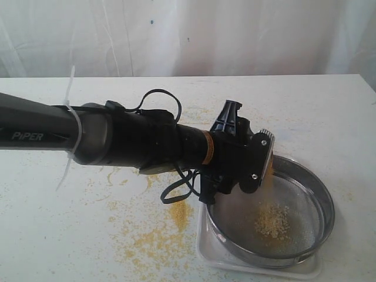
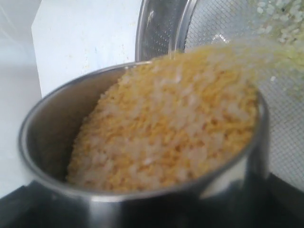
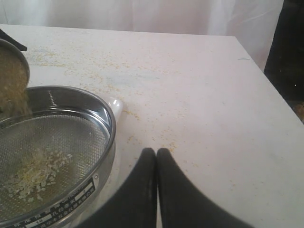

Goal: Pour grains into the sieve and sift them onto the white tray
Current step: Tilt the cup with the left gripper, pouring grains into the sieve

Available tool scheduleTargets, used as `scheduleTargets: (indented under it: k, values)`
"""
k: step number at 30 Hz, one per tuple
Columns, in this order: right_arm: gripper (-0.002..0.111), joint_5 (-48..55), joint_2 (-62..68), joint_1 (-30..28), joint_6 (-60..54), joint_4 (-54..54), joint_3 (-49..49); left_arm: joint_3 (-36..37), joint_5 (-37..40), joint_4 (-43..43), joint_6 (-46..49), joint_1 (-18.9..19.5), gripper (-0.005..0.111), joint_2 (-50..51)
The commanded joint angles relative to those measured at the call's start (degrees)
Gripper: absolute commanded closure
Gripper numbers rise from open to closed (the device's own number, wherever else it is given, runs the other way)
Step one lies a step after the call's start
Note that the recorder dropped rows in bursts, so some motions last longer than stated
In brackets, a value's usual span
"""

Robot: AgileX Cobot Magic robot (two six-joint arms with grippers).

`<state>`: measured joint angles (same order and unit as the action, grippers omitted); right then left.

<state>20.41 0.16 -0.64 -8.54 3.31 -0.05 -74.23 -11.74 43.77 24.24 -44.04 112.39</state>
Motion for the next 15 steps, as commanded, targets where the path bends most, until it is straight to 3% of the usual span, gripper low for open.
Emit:
scheduleTargets:
  k: [1,9,15]
  values:
    - [0.108,-0.36,-0.16,0.07,-0.52,-0.32,0.05,-0.43,-0.44,-0.13,0.24,-0.06,0.107,-0.94]
    - [0.108,-0.36,-0.16,0.07,-0.52,-0.32,0.05,-0.43,0.50,-0.13,9.26,-0.06,0.107,-0.94]
    - [0.108,-0.36,-0.16,0.07,-0.52,-0.32,0.05,-0.43,8.60,-0.04,19.51,-0.06,0.107,-0.94]
